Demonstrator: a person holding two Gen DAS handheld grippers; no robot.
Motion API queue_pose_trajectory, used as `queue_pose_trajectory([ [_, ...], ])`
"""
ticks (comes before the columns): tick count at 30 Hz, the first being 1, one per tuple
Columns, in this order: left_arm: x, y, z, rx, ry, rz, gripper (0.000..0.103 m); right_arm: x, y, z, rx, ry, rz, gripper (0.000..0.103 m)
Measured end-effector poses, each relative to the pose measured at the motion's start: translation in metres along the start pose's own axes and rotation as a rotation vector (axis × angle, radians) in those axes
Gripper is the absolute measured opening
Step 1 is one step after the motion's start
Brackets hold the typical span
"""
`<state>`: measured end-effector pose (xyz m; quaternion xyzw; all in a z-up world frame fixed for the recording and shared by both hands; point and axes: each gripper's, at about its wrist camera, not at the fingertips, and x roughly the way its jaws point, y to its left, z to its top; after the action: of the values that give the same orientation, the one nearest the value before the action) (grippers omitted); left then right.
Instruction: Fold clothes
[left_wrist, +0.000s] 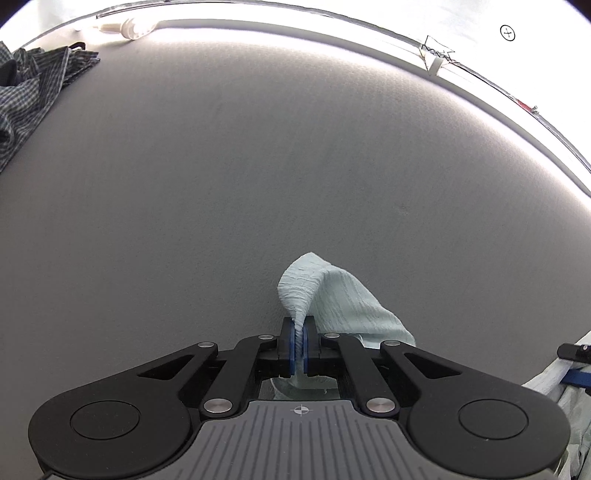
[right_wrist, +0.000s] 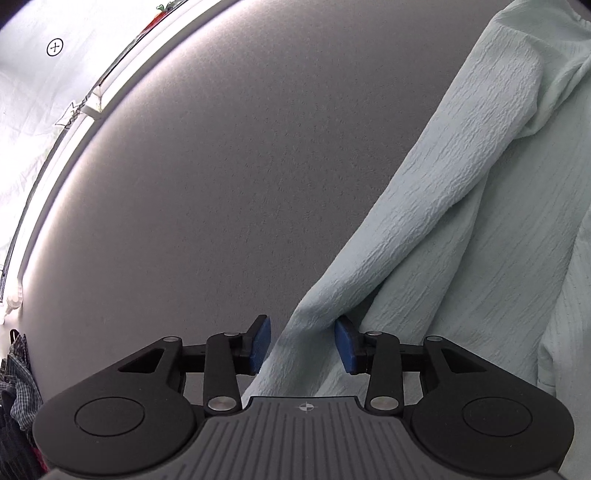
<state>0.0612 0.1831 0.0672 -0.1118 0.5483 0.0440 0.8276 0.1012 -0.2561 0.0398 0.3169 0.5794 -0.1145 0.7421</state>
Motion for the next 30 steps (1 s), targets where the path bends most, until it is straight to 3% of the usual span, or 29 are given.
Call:
queue_pose_trajectory([
  [1,0.002,-0.001,0.001,0.001,-0.002,0.003,0.007,0.001,0.002,-0.001,-0.006,-0.011,-0.017,0.025],
  [2,0.002,-0.001,0.000,0.001,-0.005,0.006,0.007,0.002,0.003,-0.001,-0.011,-0.020,-0.033,0.008],
  [3,0.001,0.000,0.001,0.003,-0.001,0.004,0.007,0.003,0.004,-0.002,-0.012,-0.025,-0.033,0.002],
  [7,-0.007,0.005,0.009,-0.037,-0.017,0.015,0.006,-0.011,0.006,-0.002,-0.028,-0.079,0.042,0.002],
  [11,-0.020,0.006,0.026,-0.052,-0.062,-0.007,0.006,-0.042,0.023,0.010,-0.068,-0.192,0.115,0.002],
  [15,-0.035,0.003,0.054,-0.057,-0.145,-0.022,0.006,-0.073,0.047,0.042,-0.084,-0.315,0.181,0.002],
  [23,-0.046,-0.016,0.136,-0.052,-0.332,-0.001,0.006,-0.092,0.073,0.108,-0.021,-0.461,0.285,0.002],
  [26,-0.048,-0.013,0.155,-0.048,-0.378,0.025,0.006,-0.084,0.076,0.128,0.012,-0.472,0.318,0.003],
  [30,-0.009,-0.014,0.198,-0.043,-0.367,0.102,0.006,-0.053,0.074,0.146,0.024,-0.400,0.349,0.013],
])
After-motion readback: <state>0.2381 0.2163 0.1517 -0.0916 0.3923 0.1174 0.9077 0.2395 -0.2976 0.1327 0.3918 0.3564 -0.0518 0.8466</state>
